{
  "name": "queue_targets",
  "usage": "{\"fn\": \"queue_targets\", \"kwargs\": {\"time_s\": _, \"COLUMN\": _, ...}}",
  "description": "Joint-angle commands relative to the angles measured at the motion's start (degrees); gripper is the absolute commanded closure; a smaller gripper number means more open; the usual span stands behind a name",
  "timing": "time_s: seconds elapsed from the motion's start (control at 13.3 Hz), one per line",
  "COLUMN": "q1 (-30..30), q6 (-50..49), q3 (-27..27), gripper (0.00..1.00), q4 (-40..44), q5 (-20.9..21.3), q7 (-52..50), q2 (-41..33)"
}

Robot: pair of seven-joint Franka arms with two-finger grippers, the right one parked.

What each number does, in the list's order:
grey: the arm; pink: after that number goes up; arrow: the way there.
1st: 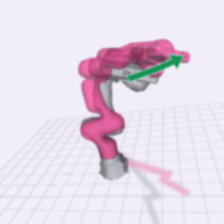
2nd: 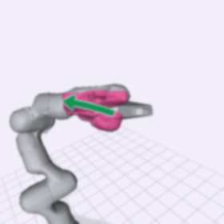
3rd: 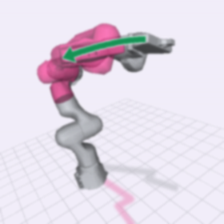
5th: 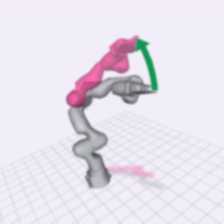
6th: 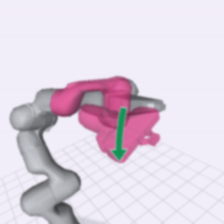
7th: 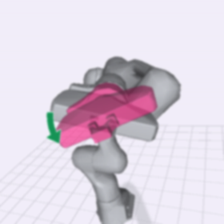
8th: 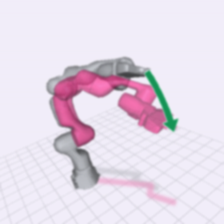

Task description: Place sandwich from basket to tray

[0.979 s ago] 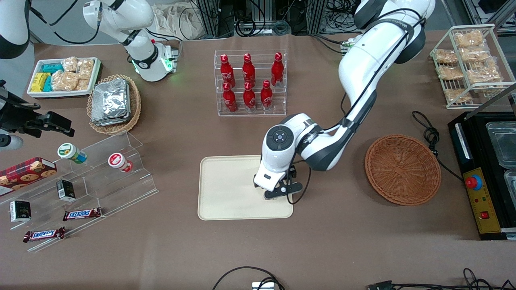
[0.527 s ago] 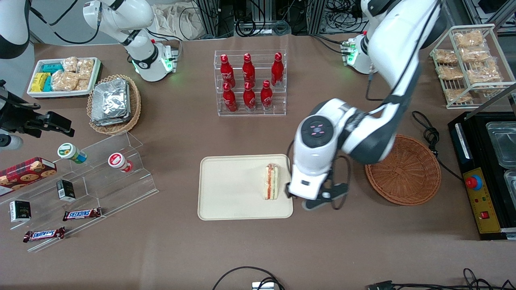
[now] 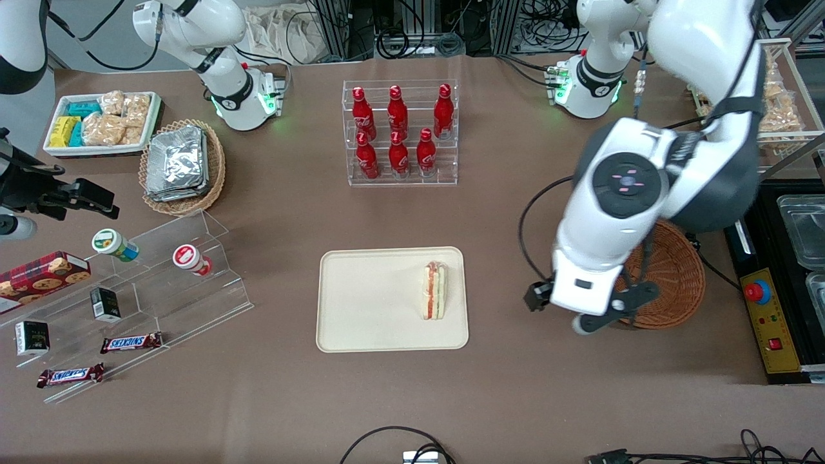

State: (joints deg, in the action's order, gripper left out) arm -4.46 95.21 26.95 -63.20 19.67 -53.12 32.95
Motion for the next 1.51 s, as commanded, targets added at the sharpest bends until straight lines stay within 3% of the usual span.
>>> {"fn": "queue_targets", "kwargs": {"time_s": 0.0, "q1": 3.4, "q6": -1.9, "q3": 0.3, "gripper": 0.0, "q4": -2.8, "q5": -3.1, "q7": 4.2, "q2": -3.8}}
{"fn": "queue_targets", "kwargs": {"time_s": 0.45, "q1": 11.2, "q6": -2.1, "q3": -0.4, "gripper": 0.0, "q4": -10.7, "q5": -11.4, "q7": 18.5, "q2": -12.8}}
{"fn": "queue_targets", "kwargs": {"time_s": 0.68, "q1": 8.9, "q6": -0.7, "q3": -10.7, "gripper": 0.0, "q4": -18.3, "q5": -19.3, "q7": 30.9, "q2": -20.1}}
{"fn": "queue_targets", "kwargs": {"time_s": 1.05, "q1": 8.9, "q6": -1.3, "q3": -16.0, "gripper": 0.0, "q4": -27.8, "q5": -19.8, "q7": 42.1, "q2": -29.5}}
{"fn": "queue_targets", "kwargs": {"time_s": 1.43, "q1": 8.9, "q6": -8.7, "q3": -19.3, "gripper": 0.0, "q4": -28.0, "q5": -19.8, "q7": 44.1, "q2": -35.1}}
